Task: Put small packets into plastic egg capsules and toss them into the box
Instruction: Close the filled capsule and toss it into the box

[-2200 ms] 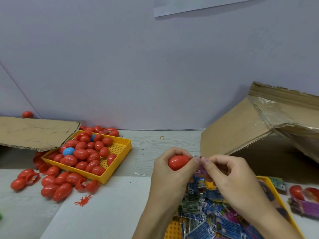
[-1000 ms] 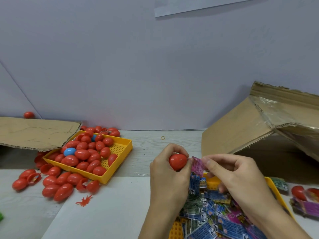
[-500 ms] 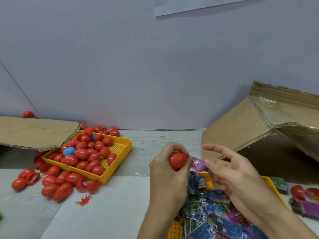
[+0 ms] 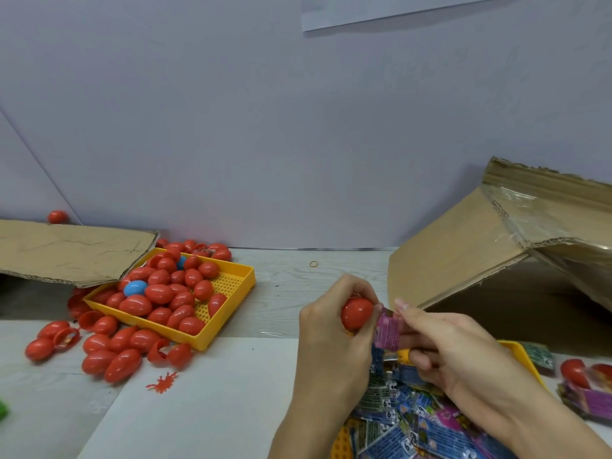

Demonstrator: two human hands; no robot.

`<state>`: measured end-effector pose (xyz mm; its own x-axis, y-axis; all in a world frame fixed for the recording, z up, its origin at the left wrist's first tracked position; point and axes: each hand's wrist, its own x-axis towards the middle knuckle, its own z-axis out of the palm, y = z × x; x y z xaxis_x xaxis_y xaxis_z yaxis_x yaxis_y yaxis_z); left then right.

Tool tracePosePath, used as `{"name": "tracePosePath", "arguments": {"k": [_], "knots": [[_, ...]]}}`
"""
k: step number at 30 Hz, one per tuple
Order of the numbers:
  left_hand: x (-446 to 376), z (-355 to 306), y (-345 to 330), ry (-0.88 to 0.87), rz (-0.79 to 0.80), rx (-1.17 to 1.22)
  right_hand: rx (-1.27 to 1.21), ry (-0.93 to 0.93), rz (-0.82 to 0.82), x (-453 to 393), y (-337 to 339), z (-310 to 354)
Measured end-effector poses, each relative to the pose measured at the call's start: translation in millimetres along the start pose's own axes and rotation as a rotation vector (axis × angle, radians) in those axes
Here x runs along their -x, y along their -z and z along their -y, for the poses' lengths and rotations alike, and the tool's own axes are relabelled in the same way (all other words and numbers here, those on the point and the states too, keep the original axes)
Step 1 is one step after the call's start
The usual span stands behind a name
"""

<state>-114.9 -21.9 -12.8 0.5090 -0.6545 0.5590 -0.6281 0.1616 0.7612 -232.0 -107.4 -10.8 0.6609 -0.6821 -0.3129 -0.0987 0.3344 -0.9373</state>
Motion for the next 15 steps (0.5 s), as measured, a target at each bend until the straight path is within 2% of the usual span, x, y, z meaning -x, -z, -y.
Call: {"name": "tracePosePath", "arguments": {"k": [5,10,15], "knots": [[0.0,-1.4,0.3,-0.017,0.052,0.01,-0.059,-0.045,-0.032,0.0,1.1,1.0],[0.3,-3.8,0.2,-0.006,0.056,0.029,-0.06,0.063,-0.039,1.7,1.2,1.3],[-0.7,-7.4,-0.3,0.198,-0.005,0.134,-0.099,0.238,-0.048,3.8,-0.3,2.5]]}}
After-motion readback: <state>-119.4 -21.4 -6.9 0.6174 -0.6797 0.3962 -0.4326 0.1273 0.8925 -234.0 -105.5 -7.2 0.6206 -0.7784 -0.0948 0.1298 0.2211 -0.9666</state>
